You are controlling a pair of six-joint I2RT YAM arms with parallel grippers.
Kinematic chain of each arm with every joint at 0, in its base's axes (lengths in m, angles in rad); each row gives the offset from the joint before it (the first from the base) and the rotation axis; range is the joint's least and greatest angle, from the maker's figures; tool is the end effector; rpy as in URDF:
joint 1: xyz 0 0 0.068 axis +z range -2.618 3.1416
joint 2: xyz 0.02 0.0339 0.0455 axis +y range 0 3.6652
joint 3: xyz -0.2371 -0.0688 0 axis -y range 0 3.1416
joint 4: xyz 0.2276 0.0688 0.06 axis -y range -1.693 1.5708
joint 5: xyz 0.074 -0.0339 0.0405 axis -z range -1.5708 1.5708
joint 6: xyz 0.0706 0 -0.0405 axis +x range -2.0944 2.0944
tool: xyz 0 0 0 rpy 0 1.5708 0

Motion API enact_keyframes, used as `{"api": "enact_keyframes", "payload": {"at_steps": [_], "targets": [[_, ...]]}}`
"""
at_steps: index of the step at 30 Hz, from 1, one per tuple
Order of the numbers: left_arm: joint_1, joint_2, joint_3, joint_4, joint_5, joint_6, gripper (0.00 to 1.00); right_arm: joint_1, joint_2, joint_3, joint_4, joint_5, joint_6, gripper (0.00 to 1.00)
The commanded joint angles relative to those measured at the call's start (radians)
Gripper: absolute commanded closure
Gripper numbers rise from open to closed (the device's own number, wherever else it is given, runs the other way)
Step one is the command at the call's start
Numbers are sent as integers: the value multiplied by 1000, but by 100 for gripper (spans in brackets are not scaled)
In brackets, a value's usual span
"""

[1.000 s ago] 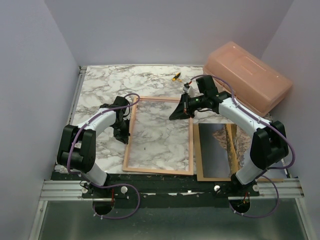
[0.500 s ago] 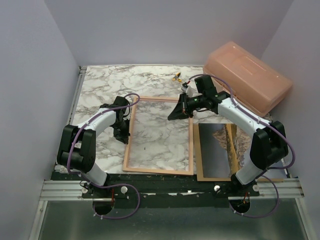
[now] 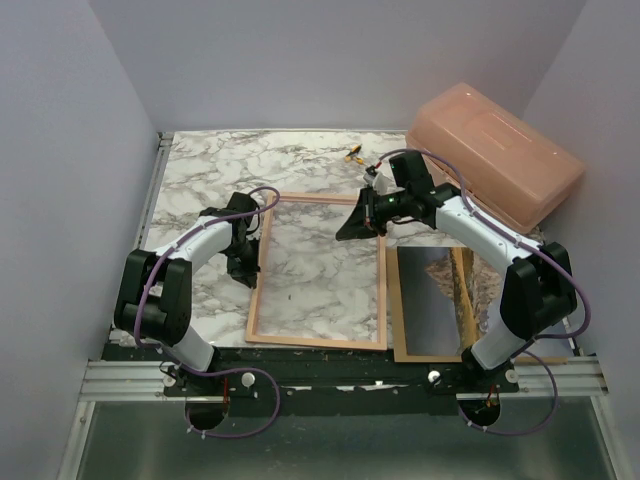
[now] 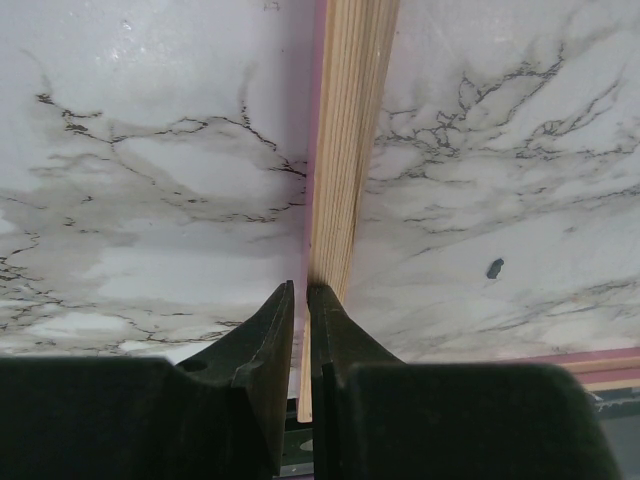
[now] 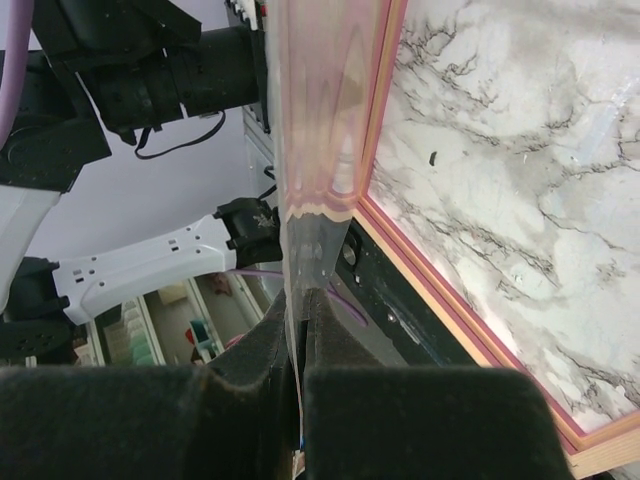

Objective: Put the photo into the frame
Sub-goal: Place the photo frame item in the photo frame.

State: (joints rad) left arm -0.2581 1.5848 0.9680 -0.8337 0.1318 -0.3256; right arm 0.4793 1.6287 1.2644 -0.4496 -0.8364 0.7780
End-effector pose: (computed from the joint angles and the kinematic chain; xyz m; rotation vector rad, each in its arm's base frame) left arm 0.2500 -0.0756 0.1249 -0.0909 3.0533 -0.2460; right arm 0.2873 0.2084 0.2370 -0.0670 2.6233 1.5331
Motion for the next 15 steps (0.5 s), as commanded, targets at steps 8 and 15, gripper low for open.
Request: {"api": "enact_keyframes", "payload": {"at_steps": [8, 15], "targets": [[-20, 47, -28, 28, -4, -2, 86, 10, -43, -63, -27, 96, 13, 99], [-22, 47, -28, 27, -4, -1, 86, 7, -63, -97, -35, 121, 7, 100]]}}
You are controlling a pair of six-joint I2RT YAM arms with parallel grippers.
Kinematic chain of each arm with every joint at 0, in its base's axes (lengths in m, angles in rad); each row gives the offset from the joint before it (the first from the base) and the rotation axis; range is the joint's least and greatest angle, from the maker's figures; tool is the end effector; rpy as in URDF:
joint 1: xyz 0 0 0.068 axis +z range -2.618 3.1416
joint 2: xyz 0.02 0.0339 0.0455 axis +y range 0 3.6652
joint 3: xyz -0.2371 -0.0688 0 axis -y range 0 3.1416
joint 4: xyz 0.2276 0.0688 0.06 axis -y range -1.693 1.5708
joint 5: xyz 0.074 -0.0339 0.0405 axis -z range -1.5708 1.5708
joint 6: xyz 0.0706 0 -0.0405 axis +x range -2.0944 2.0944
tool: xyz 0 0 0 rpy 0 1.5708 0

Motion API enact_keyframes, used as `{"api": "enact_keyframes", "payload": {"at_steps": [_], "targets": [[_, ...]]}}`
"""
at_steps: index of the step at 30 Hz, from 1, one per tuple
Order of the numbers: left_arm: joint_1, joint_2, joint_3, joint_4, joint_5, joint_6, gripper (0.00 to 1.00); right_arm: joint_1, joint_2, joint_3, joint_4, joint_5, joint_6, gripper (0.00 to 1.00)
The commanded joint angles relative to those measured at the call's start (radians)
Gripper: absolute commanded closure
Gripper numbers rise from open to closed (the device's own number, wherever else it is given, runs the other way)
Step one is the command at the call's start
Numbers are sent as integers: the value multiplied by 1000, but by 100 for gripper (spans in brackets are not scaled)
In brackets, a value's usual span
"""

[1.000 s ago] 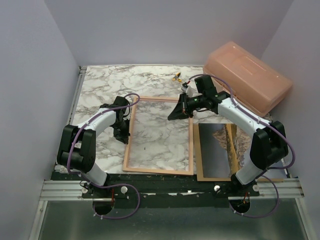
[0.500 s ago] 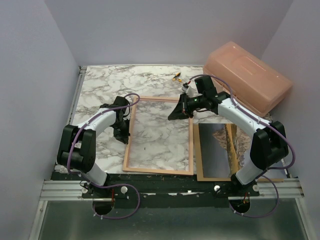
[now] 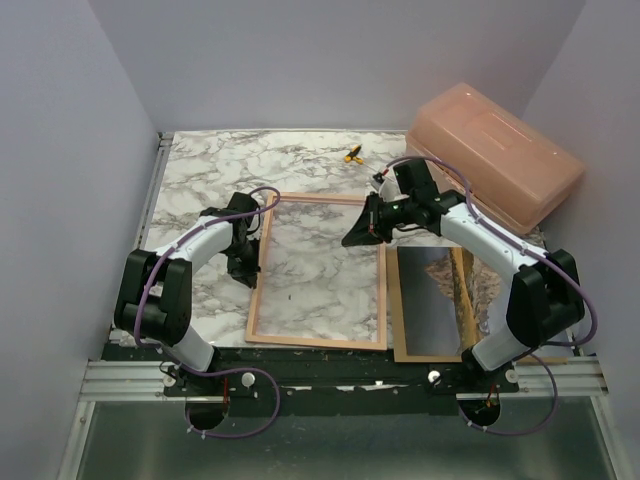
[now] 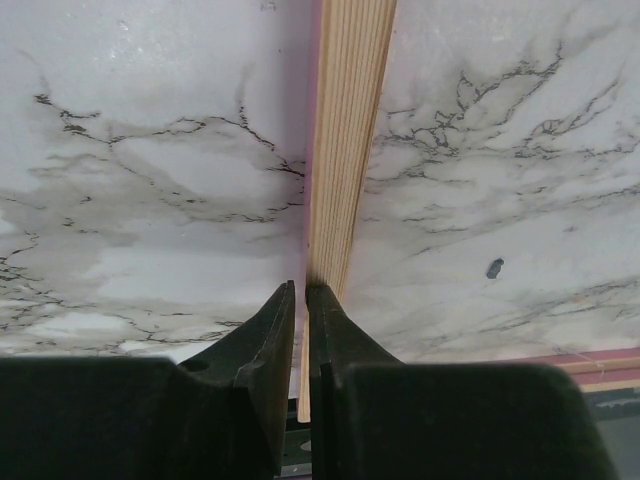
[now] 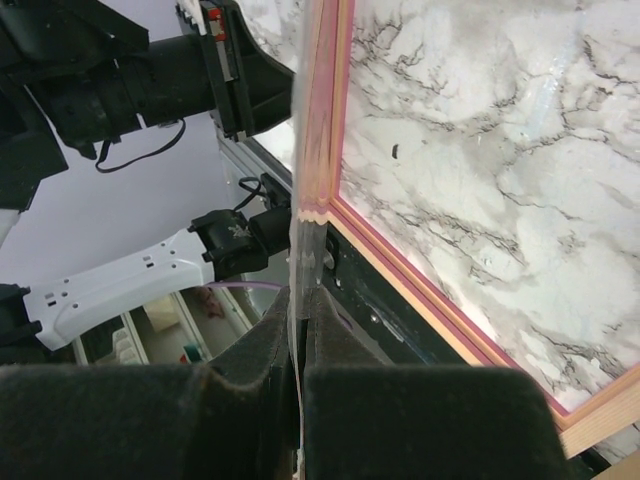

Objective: Put the photo into the frame
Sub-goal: Place the photo frame item in the photo frame.

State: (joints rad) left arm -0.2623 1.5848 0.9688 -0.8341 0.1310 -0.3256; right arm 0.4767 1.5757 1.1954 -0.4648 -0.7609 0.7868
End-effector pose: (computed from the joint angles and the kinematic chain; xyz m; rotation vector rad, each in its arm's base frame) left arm 0.2498 -0.0766 0.1251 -0.0846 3.0532 -0.2452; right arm 0.2778 0.1983 0.2282 0.0116 2.6561 1.4363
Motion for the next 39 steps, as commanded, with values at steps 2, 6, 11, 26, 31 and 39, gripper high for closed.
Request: {"api": "enact_keyframes", "payload": {"at_steps": [2, 6, 11, 26, 31, 39], "targets": [[-18, 47, -28, 27, -4, -1, 86, 6, -5, -32, -21, 38, -4, 100], [-18, 47, -28, 27, -4, -1, 86, 5, 9, -34, -20, 37, -16, 100], [-20, 48, -28, 27, -5, -1, 87, -7, 27, -14, -50, 34, -61, 100], [-20, 49, -28, 26, -7, -3, 87, -24, 83, 54, -90, -8, -136, 100], [-20, 49, -28, 26, -7, -3, 87, -29, 85, 56, -94, -8, -134, 100], [-22, 49, -28, 26, -6, -3, 87, -32, 56, 24, 46, -86, -60, 100]]}}
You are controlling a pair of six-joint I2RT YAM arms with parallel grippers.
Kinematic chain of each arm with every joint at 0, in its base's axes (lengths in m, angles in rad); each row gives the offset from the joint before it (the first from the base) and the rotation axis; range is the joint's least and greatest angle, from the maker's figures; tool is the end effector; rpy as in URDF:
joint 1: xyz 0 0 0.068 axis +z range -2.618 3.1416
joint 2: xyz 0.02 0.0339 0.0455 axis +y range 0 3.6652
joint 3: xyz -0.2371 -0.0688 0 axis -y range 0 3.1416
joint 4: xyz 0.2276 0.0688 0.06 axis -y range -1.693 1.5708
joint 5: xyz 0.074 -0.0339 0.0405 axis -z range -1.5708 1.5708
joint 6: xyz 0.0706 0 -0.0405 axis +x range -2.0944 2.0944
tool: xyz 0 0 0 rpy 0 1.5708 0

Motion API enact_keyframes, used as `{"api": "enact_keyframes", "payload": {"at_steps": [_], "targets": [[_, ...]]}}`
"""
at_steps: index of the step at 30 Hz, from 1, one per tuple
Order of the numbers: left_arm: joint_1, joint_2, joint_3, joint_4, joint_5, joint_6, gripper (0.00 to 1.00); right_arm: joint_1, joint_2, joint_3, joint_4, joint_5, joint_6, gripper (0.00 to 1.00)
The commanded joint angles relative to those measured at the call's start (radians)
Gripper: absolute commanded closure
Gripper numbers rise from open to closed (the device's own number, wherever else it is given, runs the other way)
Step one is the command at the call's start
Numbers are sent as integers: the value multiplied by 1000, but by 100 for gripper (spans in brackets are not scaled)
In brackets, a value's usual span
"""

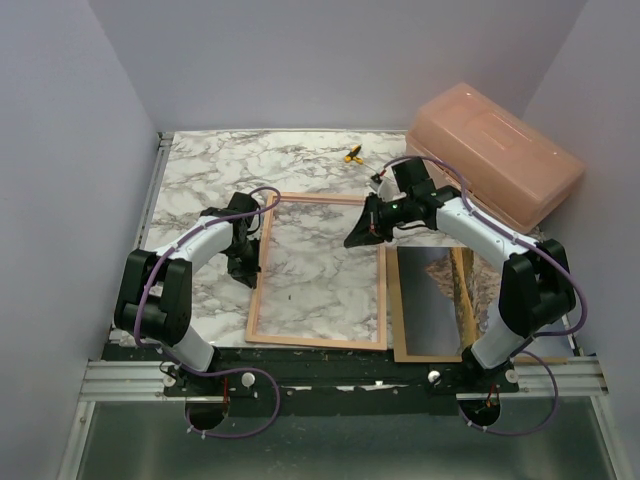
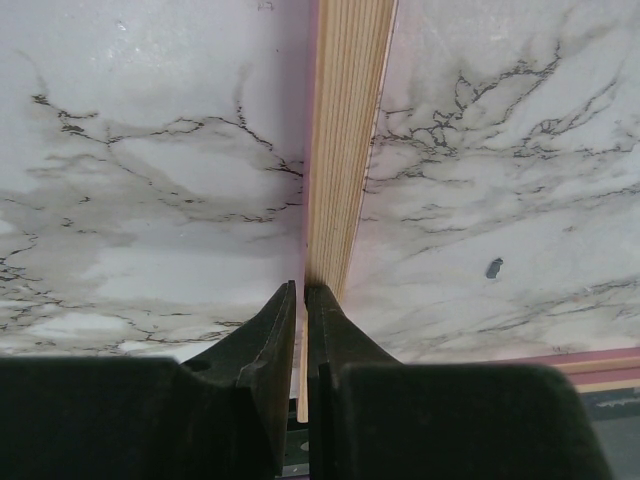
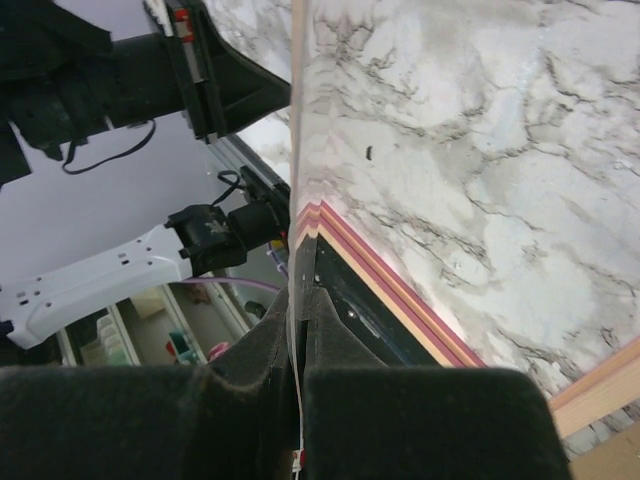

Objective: Put the photo into the frame
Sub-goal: Place the photo frame item in the photo frame.

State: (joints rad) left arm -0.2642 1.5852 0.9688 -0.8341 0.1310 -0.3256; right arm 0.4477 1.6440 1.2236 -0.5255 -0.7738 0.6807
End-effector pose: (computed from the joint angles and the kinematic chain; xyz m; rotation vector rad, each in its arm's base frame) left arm 0.2496 -0.0771 0.1250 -0.0817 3.0539 -0.2452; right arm 0.2873 0.1927 0.2109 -0.0389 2.7090 1.3888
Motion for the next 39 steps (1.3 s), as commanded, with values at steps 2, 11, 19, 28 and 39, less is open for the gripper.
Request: {"api": "enact_keyframes", "payload": {"at_steps": [2, 11, 19, 28, 39], "targets": [[-20, 49, -29, 26, -7, -3, 87, -2, -15, -7, 147, -96, 70, 100], [-19, 50, -28, 26, -7, -3, 87, -2, 0, -29, 260, -135, 133, 99], [-20, 50, -27, 25, -7, -3, 87, -1, -4, -32, 307, -170, 138, 100], [-20, 50, -27, 26, -7, -3, 88, -1, 4, -68, 310, -170, 84, 100], [-20, 50, -27, 26, -6, -3, 88, -1, 0, -121, 250, -91, 41, 100]]}}
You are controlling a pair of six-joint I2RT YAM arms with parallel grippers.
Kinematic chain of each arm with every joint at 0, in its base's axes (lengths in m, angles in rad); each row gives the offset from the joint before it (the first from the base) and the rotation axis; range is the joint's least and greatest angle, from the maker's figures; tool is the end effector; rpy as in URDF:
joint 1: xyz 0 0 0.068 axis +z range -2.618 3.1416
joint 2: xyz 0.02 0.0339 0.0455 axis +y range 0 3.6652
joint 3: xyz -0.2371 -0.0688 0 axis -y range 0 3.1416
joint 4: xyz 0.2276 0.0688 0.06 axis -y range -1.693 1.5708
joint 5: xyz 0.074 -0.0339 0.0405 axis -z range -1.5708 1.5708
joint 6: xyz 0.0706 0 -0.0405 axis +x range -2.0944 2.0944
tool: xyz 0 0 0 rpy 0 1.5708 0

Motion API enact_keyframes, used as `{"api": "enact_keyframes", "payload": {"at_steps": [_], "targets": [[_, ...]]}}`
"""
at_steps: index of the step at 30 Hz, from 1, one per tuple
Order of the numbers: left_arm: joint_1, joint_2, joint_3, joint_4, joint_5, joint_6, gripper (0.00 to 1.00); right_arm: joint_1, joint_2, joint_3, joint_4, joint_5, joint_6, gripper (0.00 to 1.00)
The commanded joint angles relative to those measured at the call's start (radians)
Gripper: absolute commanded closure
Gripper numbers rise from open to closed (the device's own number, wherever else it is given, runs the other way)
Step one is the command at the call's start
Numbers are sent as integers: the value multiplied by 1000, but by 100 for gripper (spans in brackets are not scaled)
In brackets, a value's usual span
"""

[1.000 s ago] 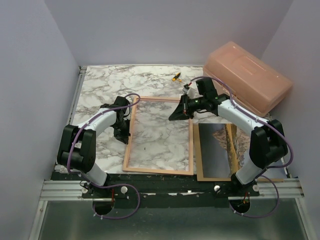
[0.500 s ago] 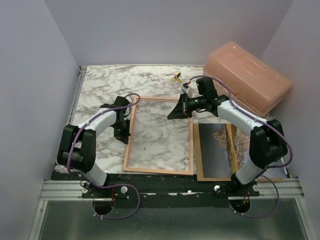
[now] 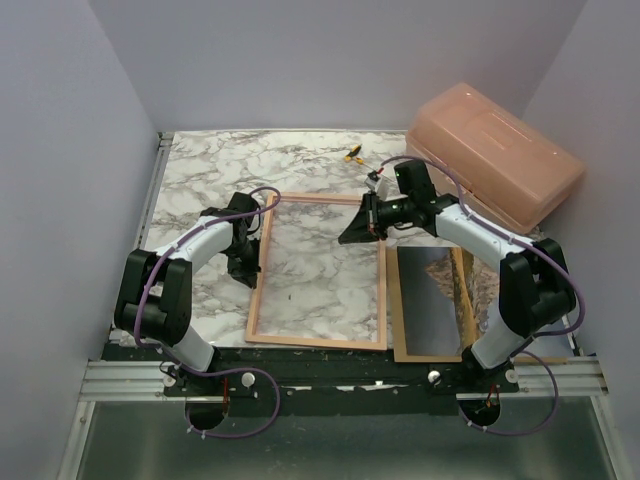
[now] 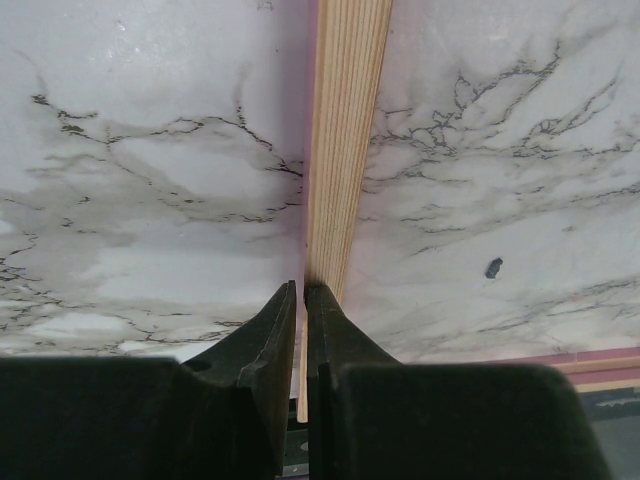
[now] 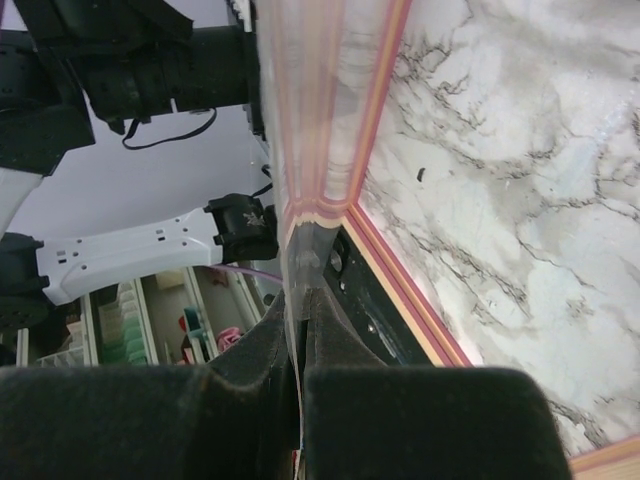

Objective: Put the photo into the frame
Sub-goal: Place the photo frame item in the photo frame.

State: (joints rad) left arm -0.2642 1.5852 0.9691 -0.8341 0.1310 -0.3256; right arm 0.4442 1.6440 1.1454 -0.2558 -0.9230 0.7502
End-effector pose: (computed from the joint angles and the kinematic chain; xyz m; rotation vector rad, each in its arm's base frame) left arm 0.2497 -0.0771 0.1251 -0.0817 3.0536 -0.2453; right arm 0.2926 0.2016 0.2140 -0.1493 2.5339 1.6240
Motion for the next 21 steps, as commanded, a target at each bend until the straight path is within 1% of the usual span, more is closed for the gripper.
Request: {"api": "enact_keyframes", "payload": {"at_steps": [1, 7, 12, 17, 21], "targets": [[-20, 49, -28, 26, -7, -3, 88, 2, -2, -52, -25, 66, -31, 100], [-20, 49, -27, 26, -7, -3, 88, 1, -28, -110, -32, 102, -32, 100], [-20, 50, -27, 26, -7, -3, 88, 1, -38, -141, -103, 172, -77, 100], [-20, 50, -27, 25, -7, -3, 88, 2, -27, -106, -230, 271, -158, 100], [-20, 49, -27, 25, -6, -3, 88, 2, -10, -77, -267, 315, -193, 99]]}}
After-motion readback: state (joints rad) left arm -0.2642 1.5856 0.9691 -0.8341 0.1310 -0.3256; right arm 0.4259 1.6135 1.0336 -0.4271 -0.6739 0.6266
